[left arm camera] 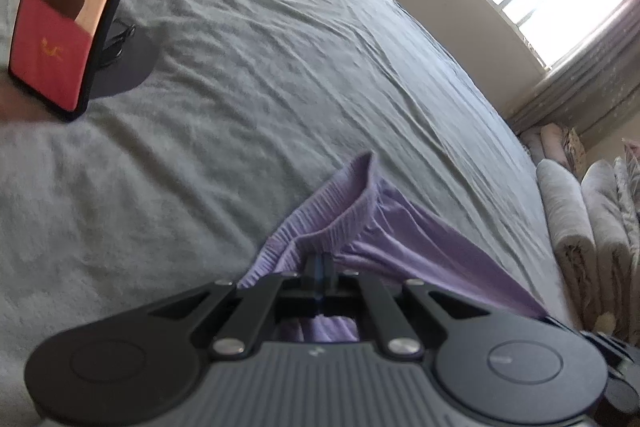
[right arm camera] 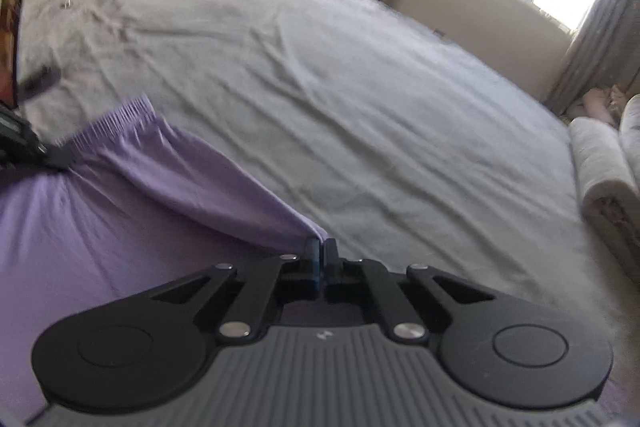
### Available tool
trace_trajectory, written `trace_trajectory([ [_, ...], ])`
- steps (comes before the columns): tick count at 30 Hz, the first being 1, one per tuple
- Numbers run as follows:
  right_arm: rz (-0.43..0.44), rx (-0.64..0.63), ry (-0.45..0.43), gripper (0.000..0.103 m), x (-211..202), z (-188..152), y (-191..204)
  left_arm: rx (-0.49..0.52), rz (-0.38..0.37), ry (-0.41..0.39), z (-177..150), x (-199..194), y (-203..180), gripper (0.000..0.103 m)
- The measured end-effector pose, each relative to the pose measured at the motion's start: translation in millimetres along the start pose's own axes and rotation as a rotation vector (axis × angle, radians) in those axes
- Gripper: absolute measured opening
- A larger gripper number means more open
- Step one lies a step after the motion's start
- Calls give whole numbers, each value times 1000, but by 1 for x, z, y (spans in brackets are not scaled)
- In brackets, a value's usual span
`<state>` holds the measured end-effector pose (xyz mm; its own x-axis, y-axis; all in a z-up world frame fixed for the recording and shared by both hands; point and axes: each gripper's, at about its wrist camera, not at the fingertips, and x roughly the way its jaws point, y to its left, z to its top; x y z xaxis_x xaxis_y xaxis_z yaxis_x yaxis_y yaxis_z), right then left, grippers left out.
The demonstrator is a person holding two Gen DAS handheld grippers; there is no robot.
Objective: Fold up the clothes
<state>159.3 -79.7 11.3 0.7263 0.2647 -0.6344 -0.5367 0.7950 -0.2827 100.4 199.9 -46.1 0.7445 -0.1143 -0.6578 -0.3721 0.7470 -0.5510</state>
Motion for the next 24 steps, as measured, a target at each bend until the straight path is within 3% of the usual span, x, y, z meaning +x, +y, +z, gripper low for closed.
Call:
trace_trajectory([
  [6,-42,-32,-75,1,-67,-1,9,-11,-10,-2,-1,-1,3,1],
  [13,-30,-79,-102,1,-129,-36,50,-19,-12,-5,-1,-6,4,1],
  [19,34,-96,-36,1,-140,-74,91,9,3,-11,-4,-15,2,1],
  [24,100,-58,66,0,-116,-105,109,40,-3,4,-7,-24,5,1],
])
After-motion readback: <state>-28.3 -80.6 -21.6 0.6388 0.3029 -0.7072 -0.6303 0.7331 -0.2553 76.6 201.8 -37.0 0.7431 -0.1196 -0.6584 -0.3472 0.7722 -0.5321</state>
